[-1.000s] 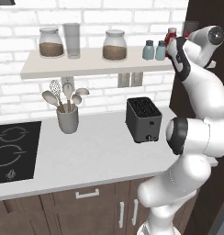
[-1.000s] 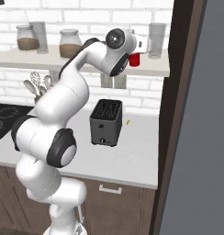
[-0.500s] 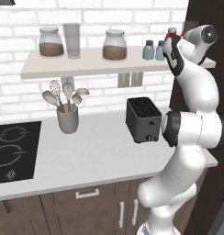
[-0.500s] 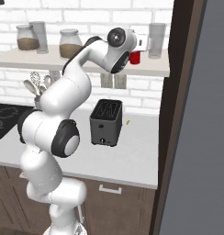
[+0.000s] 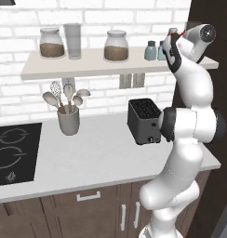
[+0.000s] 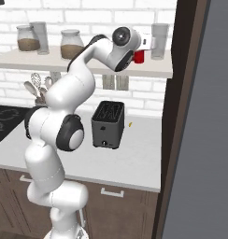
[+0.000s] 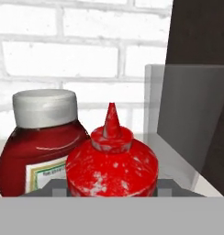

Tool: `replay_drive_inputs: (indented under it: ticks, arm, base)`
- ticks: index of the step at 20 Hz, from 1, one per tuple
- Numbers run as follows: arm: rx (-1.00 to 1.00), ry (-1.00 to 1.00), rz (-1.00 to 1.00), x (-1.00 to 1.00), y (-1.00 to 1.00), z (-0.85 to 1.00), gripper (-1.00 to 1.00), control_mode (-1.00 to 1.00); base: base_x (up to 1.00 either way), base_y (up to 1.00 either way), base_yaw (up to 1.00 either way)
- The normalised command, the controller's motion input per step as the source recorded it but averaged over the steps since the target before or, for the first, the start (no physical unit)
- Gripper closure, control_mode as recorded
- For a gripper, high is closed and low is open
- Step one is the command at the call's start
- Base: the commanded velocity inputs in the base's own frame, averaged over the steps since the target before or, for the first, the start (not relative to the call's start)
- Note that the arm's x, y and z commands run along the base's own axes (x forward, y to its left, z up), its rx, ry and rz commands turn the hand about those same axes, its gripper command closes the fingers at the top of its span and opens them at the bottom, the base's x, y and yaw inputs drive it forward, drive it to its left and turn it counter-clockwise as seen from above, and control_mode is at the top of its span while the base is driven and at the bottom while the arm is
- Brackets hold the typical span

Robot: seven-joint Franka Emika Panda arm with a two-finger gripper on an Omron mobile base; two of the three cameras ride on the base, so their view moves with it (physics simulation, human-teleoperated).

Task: Put the shaker and condiment bottle from the counter next to their counterparts in the cabinet.

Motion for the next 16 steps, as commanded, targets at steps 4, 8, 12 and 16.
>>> replay_drive_inputs:
  ticks: [4,8,12,16]
  arm:
    - [0.0,0.0,0.02,0.15,-0.07,-0.09,1.0,-1.0]
    - [0.0,0.0,0.01,0.04,-0.01,-0.14,-1.0,-1.0]
    - [0.0,0.0,0.01,0.0,-0.11,-0.05,-1.0,-1.0]
    - [-0.02,0.04,0.0,0.0,-0.05,0.0,-1.0,-1.0]
  base:
    - [0.0,0.0,0.0]
    - [0.0,0.0,0.0]
    - [0.0,0.0,0.0]
    - [0.0,0.0,0.0]
